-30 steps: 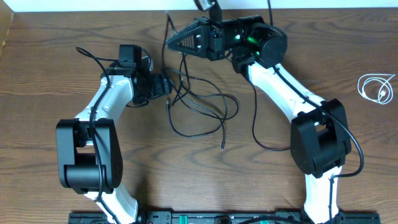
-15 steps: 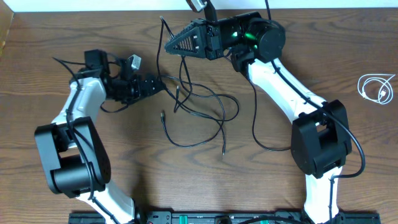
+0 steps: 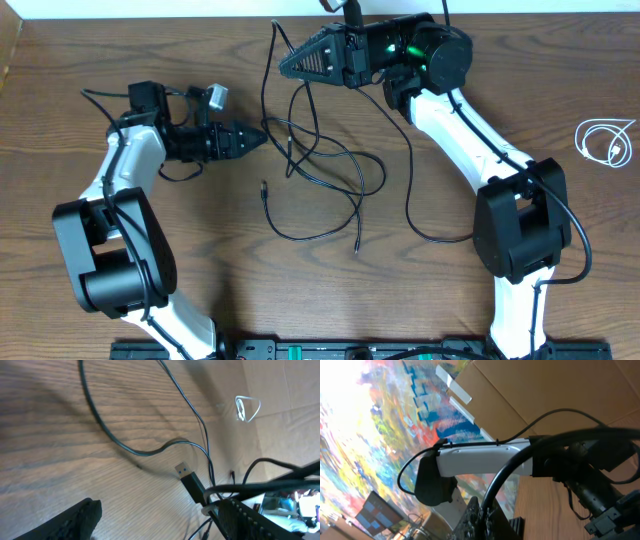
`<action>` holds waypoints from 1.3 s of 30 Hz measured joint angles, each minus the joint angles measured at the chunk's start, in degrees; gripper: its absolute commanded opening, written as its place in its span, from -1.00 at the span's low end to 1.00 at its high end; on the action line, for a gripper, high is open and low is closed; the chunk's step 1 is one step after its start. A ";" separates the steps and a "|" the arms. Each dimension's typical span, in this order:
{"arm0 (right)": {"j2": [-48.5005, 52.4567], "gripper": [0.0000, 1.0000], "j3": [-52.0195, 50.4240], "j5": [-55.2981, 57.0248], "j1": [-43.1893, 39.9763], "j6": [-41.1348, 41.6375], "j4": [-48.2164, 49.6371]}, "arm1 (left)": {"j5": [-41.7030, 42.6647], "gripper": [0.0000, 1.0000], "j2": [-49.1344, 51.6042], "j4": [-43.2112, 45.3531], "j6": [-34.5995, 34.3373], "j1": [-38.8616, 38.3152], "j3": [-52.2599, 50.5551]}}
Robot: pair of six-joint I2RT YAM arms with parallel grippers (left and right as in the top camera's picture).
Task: Untangle cables
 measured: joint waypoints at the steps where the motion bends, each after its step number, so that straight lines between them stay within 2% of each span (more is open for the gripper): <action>1: 0.00 -0.98 0.00 -0.04 0.00 0.00 0.00 | -0.07 0.61 0.00 0.24 0.07 -0.46 0.00; 13: 0.00 -0.97 0.00 -0.07 1.07 0.02 0.00 | -0.76 0.61 0.00 2.32 0.28 -4.55 0.00; 14: 0.00 -0.97 0.00 -0.07 1.31 0.02 0.00 | -0.81 0.54 0.00 2.36 0.26 -4.63 0.00; 16: 0.00 -0.97 0.00 -0.07 1.40 0.00 0.00 | -1.22 0.27 0.00 2.51 0.26 -4.72 0.00; 19: 0.00 -0.98 0.00 -0.09 1.57 0.00 -0.02 | -3.69 -0.30 0.00 3.96 -1.40 -4.72 0.00; 20: 0.00 -0.98 0.00 -0.13 1.66 0.02 -0.02 | -4.85 -0.32 0.00 4.31 -2.47 -4.72 0.00; 25: 0.00 -0.98 0.00 -0.24 2.80 0.02 -0.02 | -19.28 -0.30 0.00 5.29 -12.87 -4.72 0.00; 28: 0.00 -0.98 0.00 -0.26 3.30 0.68 -0.04 | -30.23 -0.12 0.00 5.01 -20.11 -4.72 0.00; 30: 0.00 -0.98 0.00 -0.24 3.41 1.20 0.00 | -35.80 -0.09 0.00 4.66 -23.71 -4.72 0.00; 37: 0.00 -0.97 0.00 -0.31 2.89 2.08 1.16 | -51.69 -0.07 0.00 1.66 -33.92 -4.35 0.00; 39: 0.00 -0.97 0.00 -0.74 2.08 2.10 1.25 | -53.99 -0.07 0.00 1.16 -35.76 -3.63 0.00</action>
